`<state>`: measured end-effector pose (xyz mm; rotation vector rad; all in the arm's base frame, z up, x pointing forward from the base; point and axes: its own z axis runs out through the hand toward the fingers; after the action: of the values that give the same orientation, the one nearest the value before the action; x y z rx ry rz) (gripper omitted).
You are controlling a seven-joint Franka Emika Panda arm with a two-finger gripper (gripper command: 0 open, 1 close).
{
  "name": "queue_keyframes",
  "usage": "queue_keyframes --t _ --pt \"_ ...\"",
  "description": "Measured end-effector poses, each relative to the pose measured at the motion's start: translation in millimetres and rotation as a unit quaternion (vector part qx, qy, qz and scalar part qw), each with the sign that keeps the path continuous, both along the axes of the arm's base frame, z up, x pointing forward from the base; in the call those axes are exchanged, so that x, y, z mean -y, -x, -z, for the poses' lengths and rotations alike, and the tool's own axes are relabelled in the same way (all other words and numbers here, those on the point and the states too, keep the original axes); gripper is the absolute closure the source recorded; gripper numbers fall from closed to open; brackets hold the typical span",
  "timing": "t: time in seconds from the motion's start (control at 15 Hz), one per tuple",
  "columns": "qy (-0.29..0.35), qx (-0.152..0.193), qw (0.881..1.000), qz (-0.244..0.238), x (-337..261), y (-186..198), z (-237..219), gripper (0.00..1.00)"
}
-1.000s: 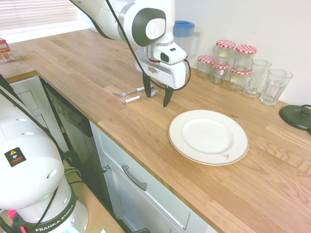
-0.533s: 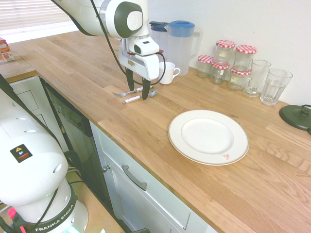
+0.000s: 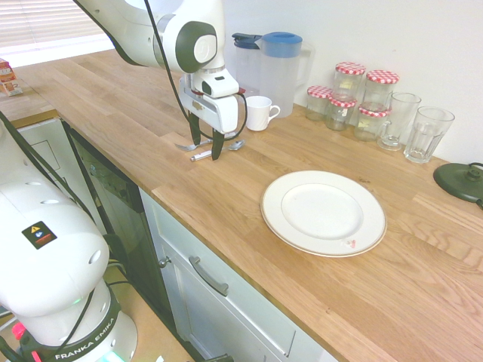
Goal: Put the spoon into the plate
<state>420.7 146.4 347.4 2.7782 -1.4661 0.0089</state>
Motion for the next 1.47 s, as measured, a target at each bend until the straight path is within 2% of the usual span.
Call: queue_keyframes --t 0.07,0.13,1.47 --pt "0.000 -0.001 1.000 0.000 0.0 -0.7 2.7 0.00" --pt "0.000 -0.002 1.000 -0.001 0.3 -1.6 5.7 1.00" --pt "0.004 -0.006 1.000 -0.014 -6.6 -4.6 21.9 1.00"
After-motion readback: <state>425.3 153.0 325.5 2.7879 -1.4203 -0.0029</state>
